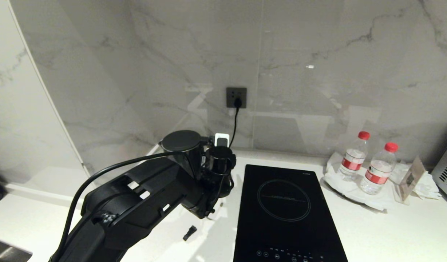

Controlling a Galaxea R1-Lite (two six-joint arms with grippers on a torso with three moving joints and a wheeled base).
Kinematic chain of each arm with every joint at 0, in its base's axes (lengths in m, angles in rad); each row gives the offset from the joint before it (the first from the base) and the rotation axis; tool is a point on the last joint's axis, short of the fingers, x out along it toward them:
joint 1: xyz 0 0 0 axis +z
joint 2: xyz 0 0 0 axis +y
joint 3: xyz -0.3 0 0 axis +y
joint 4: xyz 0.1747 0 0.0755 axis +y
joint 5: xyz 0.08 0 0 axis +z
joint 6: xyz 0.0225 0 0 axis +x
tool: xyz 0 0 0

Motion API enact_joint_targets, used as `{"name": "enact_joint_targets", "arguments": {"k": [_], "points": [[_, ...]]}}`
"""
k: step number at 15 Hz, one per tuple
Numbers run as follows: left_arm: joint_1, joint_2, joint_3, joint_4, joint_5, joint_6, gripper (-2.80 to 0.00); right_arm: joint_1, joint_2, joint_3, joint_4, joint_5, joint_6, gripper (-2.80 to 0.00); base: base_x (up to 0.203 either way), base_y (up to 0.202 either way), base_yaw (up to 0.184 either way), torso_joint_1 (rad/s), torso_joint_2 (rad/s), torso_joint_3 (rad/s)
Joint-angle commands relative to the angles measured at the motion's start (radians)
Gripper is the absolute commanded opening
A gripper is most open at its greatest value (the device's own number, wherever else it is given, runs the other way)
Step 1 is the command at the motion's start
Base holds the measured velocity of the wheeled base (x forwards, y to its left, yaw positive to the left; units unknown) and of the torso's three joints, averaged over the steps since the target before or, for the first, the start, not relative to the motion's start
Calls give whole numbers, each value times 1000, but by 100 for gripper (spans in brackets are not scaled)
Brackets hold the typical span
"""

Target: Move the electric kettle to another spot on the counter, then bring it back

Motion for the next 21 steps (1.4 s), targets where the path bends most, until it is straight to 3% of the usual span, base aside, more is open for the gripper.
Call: {"name": "enact_joint_targets", "arguments": {"k": [1, 5, 8, 13, 15, 16, 17, 21], "points": [[-19, -20, 24, -14, 18, -1, 0, 0, 1, 0, 0, 0, 1, -280, 0, 0, 0, 0, 0, 0], [-59, -75, 196, -65, 23, -15, 0, 0, 2, 0, 0, 0, 1, -280, 0, 0, 0, 0, 0, 0], [-89, -181, 390, -93, 31, -82, 0, 0, 2, 0, 0, 0, 1, -280, 0, 0, 0, 0, 0, 0], [-124, -345, 598, -100, 33, -166, 0, 0, 2, 0, 0, 0, 1, -280, 0, 0, 0, 0, 0, 0], [-138, -364, 630, -101, 75, -163, 0, 0, 2, 0, 0, 0, 1, -280, 0, 0, 0, 0, 0, 0], [-132, -370, 629, -101, 140, -162, 0, 0, 1, 0, 0, 0, 1, -280, 0, 0, 0, 0, 0, 0], [-116, -376, 623, -102, 194, -163, -280, 0, 2, 0, 0, 0, 1, -280, 0, 0, 0, 0, 0, 0], [-112, -475, 644, -143, 195, -169, -280, 0, 2, 0, 0, 0, 1, -280, 0, 0, 0, 0, 0, 0]]}}
